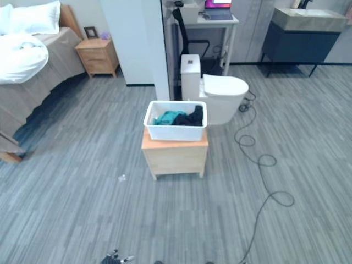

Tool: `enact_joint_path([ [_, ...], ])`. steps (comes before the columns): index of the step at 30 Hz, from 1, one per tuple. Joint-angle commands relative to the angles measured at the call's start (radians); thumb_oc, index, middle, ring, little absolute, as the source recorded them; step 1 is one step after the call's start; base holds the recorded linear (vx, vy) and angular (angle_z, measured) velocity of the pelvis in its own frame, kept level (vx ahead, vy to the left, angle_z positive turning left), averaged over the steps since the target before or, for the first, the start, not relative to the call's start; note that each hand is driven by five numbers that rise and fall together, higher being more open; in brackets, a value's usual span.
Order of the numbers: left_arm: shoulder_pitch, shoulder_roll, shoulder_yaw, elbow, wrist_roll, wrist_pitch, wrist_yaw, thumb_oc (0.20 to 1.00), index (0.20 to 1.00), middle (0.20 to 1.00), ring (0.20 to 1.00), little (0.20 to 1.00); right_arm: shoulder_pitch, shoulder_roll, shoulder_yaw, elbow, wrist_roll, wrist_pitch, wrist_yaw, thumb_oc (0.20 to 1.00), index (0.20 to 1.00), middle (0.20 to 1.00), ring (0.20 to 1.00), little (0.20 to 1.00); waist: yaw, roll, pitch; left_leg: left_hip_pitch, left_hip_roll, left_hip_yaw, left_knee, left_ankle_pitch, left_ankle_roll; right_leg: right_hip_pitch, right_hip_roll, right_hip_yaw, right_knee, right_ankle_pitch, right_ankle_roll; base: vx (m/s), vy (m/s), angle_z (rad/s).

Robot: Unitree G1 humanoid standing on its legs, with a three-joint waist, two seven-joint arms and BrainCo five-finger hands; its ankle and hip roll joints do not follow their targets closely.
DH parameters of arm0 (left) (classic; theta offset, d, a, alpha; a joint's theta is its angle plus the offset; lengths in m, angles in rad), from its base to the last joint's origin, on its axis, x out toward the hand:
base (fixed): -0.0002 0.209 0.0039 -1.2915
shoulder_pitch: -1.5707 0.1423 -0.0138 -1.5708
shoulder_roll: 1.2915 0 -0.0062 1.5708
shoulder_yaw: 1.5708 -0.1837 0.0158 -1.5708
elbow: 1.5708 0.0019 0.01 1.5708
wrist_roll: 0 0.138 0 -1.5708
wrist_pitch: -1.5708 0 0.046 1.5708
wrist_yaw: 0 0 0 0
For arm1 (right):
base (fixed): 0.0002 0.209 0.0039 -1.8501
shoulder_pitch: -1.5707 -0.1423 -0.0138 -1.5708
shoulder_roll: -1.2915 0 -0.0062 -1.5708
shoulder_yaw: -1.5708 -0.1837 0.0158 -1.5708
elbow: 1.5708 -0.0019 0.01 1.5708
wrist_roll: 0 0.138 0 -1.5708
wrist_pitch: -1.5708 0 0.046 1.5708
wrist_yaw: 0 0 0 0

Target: Grab the laundry basket,head to the washer,open it,put in the laundry and shut it.

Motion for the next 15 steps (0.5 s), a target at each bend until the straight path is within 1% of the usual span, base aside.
enact_joint_path([
  [1, -0.054, 0.022, -0.02, 0.028, 0.023, -0.021, 0.007, 1.0, 1.0, 1.0, 1.0, 1.0, -0.049, 0.031, 0.047, 0.026, -0.021, -0.004, 0.0, 1.0, 1.0, 1.0, 1.0, 1.0, 0.019, -0.07, 0.002, 0.011, -0.009, -0.045, -0.019, -0.056, -0.002, 0.027, -0.079, 0.002, 0.008, -0.122, 0.064, 0.0, 0.0, 0.0],
  [5, -0.054, 0.019, -0.011, 0.026, 0.013, -0.023, 0.018, 1.0, 1.0, 1.0, 1.0, 1.0, -0.044, 0.03, 0.034, 0.04, -0.017, -0.001, -0.007, 1.0, 1.0, 1.0, 1.0, 1.0, 0.02, -0.066, -0.003, 0.019, -0.009, -0.047, -0.023, -0.056, -0.002, 0.032, -0.08, -0.001, 0.008, -0.123, 0.065, 0.0, 0.0, 0.0],
  [15, -0.049, 0.006, -0.025, 0.041, 0.019, -0.02, 0.002, 1.0, 1.0, 1.0, 1.0, 1.0, -0.027, 0.017, 0.006, 0.077, -0.022, 0.005, -0.017, 1.0, 1.0, 1.0, 1.0, 1.0, 0.005, -0.062, -0.01, 0.034, -0.002, -0.035, -0.029, -0.057, -0.007, 0.04, -0.082, 0.005, 0.008, -0.122, 0.068, 0.0, 0.0, 0.0],
])
